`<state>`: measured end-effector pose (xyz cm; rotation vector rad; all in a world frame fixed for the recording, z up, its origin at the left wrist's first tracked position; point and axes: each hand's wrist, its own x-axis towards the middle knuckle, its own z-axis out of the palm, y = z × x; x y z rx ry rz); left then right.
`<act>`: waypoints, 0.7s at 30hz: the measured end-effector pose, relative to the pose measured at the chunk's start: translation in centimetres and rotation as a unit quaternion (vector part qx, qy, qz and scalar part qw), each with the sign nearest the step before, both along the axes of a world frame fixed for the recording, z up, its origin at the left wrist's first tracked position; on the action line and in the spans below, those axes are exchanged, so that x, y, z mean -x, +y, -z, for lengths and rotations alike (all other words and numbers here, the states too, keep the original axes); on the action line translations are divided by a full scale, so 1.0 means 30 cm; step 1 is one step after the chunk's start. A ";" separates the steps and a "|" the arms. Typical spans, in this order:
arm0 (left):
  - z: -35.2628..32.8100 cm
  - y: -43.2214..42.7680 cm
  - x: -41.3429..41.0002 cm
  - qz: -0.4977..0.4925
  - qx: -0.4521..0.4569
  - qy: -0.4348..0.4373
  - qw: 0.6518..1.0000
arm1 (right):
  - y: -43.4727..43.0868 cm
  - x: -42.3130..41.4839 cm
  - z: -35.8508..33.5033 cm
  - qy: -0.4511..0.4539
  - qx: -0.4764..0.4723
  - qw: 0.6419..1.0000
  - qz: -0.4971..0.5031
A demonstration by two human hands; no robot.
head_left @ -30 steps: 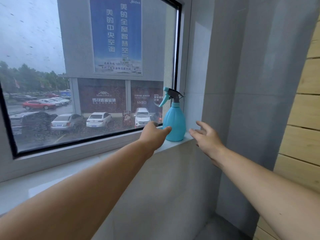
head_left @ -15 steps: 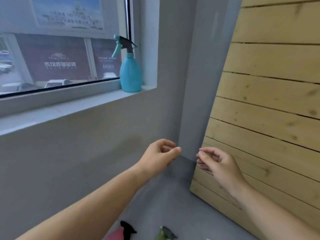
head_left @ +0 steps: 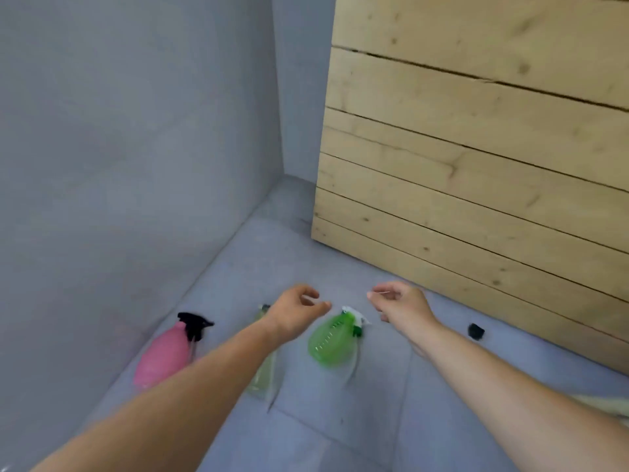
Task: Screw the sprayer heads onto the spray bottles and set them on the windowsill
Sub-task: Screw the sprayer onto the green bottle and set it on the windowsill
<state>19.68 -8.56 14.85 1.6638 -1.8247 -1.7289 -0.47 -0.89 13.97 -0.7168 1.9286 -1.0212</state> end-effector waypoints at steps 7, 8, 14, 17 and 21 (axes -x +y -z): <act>0.255 -0.011 0.058 0.003 -0.040 -0.072 0.997 | 0.009 0.035 0.332 -0.017 -0.111 0.992 0.061; 0.286 -0.009 0.072 0.005 -0.043 -0.079 0.996 | 0.002 0.038 0.367 -0.012 -0.116 0.991 0.066; 0.429 -0.013 0.117 0.042 -0.020 -0.122 0.991 | -0.059 0.041 0.504 0.003 -0.126 0.990 0.066; 0.467 -0.009 0.127 0.045 -0.027 -0.128 0.990 | -0.087 0.041 0.547 0.027 -0.131 0.988 0.074; 0.493 0.000 0.140 0.023 -0.045 -0.106 0.993 | -0.113 0.041 0.586 0.048 -0.140 0.986 0.082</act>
